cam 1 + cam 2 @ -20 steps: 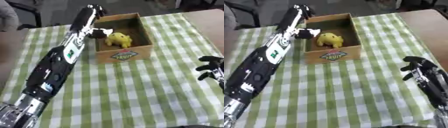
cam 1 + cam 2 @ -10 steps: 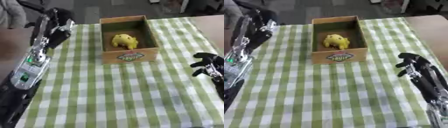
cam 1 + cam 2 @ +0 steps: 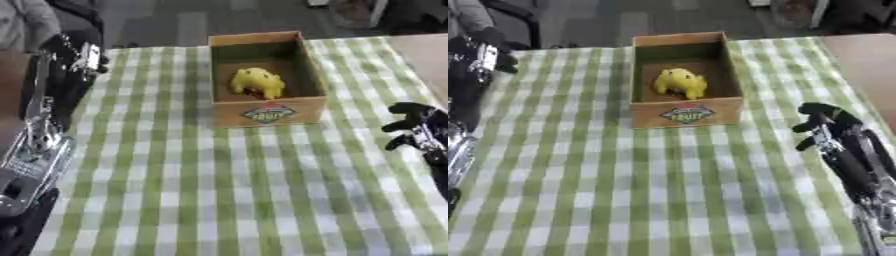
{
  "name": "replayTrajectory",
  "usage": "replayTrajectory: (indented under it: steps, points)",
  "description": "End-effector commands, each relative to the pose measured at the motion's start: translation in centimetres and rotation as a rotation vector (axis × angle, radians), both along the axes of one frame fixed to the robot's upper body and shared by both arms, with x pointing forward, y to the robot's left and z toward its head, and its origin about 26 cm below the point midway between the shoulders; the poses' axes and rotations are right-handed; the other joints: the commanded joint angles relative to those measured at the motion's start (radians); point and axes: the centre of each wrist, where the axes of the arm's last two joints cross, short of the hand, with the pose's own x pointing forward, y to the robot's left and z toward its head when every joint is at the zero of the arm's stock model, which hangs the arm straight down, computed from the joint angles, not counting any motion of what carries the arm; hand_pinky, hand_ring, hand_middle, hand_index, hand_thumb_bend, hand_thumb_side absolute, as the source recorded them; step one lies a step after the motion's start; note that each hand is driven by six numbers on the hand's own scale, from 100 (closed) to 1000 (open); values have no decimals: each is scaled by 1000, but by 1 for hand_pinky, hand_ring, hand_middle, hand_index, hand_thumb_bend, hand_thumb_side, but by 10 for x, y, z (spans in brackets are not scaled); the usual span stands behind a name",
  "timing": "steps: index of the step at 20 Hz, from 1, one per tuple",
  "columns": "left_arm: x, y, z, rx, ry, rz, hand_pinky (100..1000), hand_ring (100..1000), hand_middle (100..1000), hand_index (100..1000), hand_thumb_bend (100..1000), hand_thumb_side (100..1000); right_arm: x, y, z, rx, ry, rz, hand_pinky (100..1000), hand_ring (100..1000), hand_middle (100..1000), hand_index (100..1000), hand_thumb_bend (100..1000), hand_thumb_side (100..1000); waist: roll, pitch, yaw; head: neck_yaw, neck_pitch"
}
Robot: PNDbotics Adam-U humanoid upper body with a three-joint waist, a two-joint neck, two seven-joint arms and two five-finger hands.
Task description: Pick up objects on the table and place them in the box.
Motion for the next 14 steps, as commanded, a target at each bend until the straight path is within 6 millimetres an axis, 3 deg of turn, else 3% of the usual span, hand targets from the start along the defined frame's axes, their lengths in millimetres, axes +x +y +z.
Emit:
replayTrajectory:
  steps: [1,7,14]
  points:
    - [-3,7,-18,-104,16,80,524,523,489,642,225,585,-1,-5,7,-12,-23,-20,466,645,743,787,100,625,0,-17,0,-7,7]
    - [-35,8,-58,-167,15,141,521,519,485,641,223,598,-2,-4,4,-12,-14,-12,466,645,744,787,100,626,-3,-26,-1,12,21]
    - [-40,7,-61,-169,12,128,521,519,485,642,219,604,-2,-4,4,-14,-15,-9,466,644,744,787,100,626,-3,-23,-3,12,19]
